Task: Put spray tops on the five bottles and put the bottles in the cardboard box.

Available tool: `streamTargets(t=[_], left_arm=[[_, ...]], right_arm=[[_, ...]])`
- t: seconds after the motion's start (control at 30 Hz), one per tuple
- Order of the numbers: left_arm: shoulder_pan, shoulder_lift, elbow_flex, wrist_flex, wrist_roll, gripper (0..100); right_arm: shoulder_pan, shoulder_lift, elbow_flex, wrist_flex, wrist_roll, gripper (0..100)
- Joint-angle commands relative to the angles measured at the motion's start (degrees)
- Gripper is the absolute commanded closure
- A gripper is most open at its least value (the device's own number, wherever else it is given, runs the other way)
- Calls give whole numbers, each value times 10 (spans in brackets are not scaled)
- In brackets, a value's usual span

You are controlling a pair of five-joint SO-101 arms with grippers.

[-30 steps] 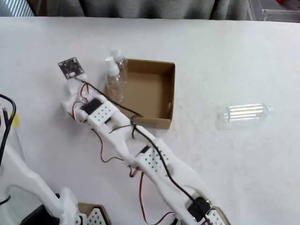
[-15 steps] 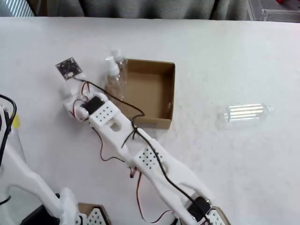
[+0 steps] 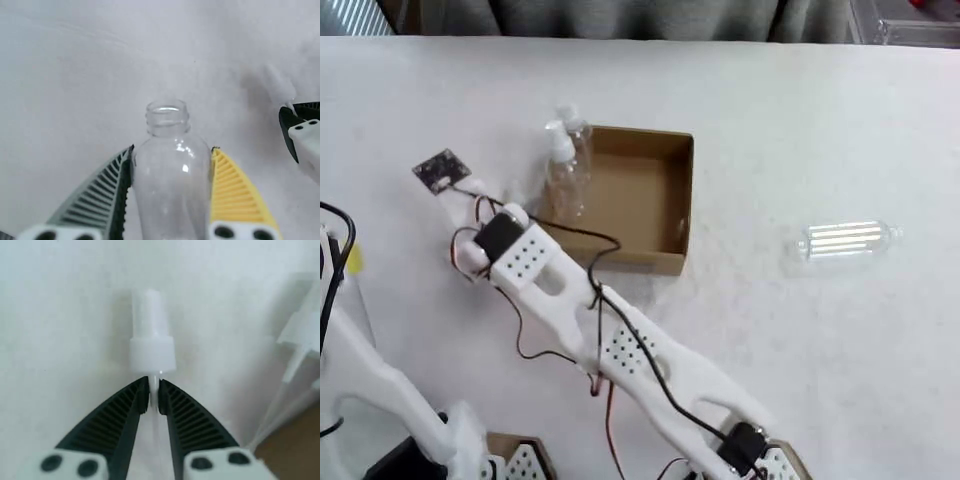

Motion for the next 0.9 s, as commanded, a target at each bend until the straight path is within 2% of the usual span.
streamTargets(t=[0.0,0.07,0.2,0.27,0.53,0.87], left_arm=[[3,-24,-11,0,-5,959],[3,-24,-11,0,-5,959],[3,-24,-11,0,-5,959],[3,-24,-11,0,-5,959],[-9,-24,-11,3,-5,959],[-27,-24,-10,4,-17,959]], right_arm=[[-1,-14,-30,13,2,975],[0,-14,-28,15,2,933],[-4,-13,-19,16,7,765],[-7,-13,-14,13,27,727],[-21,-13,-12,-68,40,817],[-18,3,-11,-100,42,800]])
